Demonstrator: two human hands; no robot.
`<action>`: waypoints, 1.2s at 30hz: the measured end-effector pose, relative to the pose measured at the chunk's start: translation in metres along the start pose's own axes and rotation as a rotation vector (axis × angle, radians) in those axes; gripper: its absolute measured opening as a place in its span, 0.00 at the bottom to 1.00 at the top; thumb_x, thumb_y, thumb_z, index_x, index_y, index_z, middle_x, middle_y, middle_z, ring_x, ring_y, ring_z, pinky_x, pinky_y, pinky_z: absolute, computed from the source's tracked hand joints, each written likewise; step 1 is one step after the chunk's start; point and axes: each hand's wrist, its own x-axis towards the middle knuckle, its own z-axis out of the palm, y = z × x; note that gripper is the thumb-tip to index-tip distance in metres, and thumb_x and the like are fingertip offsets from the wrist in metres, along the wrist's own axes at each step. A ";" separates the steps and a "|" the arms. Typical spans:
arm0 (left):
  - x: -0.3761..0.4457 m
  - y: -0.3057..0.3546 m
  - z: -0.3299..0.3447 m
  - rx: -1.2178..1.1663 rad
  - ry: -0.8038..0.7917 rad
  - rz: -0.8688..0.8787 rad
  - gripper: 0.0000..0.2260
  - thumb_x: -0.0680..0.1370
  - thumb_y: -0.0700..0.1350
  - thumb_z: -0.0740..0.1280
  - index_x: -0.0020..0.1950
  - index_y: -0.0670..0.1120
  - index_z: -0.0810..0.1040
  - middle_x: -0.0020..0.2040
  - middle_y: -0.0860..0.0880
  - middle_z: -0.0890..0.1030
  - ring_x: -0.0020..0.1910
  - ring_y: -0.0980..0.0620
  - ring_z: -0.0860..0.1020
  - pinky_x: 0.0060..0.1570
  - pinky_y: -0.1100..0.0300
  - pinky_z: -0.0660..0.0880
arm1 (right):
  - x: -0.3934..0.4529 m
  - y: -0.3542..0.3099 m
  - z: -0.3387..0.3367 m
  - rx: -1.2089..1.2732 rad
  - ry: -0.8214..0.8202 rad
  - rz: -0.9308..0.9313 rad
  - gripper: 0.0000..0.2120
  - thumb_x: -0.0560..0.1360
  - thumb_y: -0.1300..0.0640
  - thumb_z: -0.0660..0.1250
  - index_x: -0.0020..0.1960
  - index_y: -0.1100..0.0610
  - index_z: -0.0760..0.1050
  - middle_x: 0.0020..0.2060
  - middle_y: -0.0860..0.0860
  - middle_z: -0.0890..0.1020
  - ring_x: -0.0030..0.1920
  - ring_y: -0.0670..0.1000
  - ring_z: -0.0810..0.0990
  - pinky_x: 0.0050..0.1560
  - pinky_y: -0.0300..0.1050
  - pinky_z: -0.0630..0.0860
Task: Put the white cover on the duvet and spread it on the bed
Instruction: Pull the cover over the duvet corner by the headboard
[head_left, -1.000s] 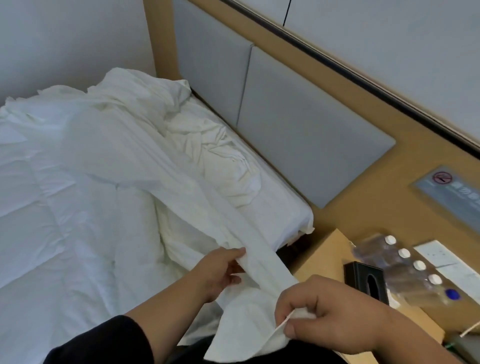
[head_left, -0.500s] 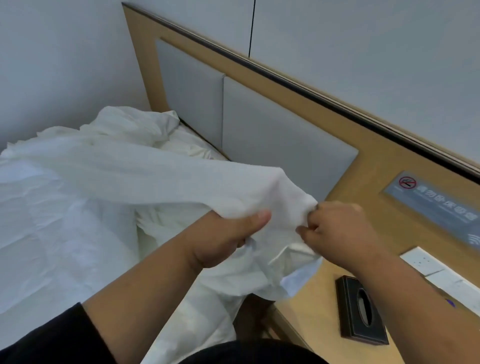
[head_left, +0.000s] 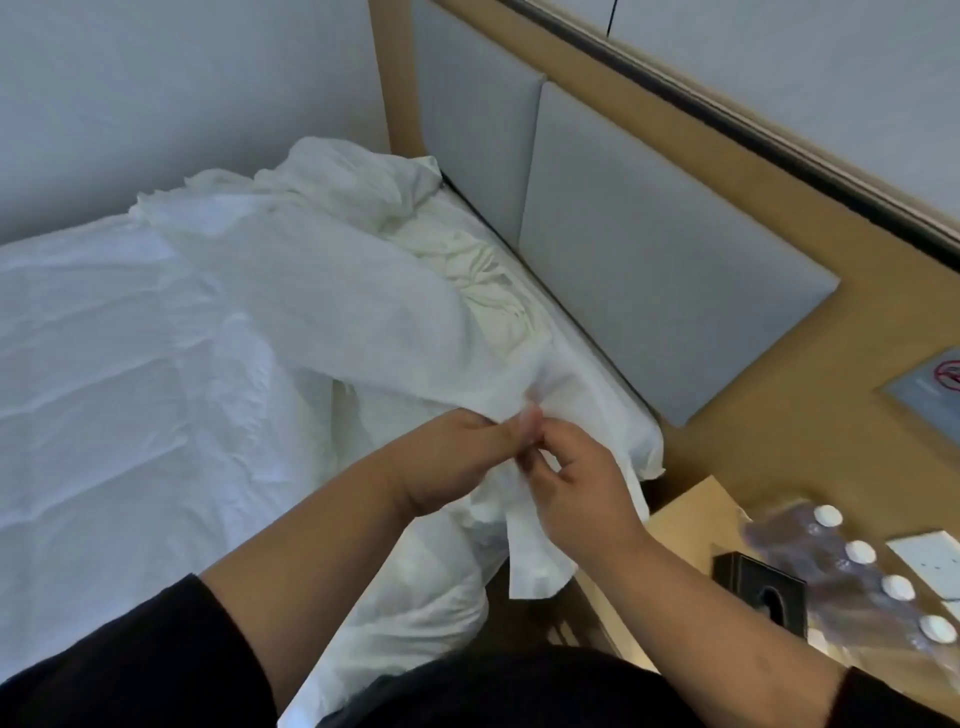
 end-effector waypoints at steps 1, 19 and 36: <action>-0.002 -0.015 -0.003 -0.009 -0.016 0.002 0.28 0.73 0.72 0.63 0.60 0.52 0.80 0.59 0.58 0.81 0.61 0.65 0.77 0.63 0.67 0.71 | -0.001 0.003 0.006 0.130 -0.066 0.089 0.10 0.83 0.55 0.63 0.46 0.45 0.80 0.45 0.46 0.83 0.50 0.46 0.82 0.57 0.49 0.80; -0.144 -0.361 -0.139 0.101 0.474 -0.736 0.19 0.81 0.48 0.65 0.72 0.49 0.71 0.69 0.48 0.74 0.65 0.50 0.74 0.62 0.55 0.71 | 0.015 0.025 0.183 -0.145 -0.480 0.749 0.11 0.76 0.51 0.70 0.48 0.59 0.81 0.48 0.63 0.83 0.47 0.64 0.84 0.40 0.55 0.78; -0.278 -0.514 -0.174 -0.028 0.444 -1.268 0.33 0.76 0.66 0.55 0.74 0.47 0.68 0.70 0.44 0.73 0.69 0.40 0.71 0.70 0.43 0.64 | 0.017 -0.017 0.295 -0.102 -0.442 0.630 0.07 0.80 0.45 0.65 0.51 0.39 0.82 0.53 0.41 0.85 0.57 0.45 0.82 0.68 0.55 0.74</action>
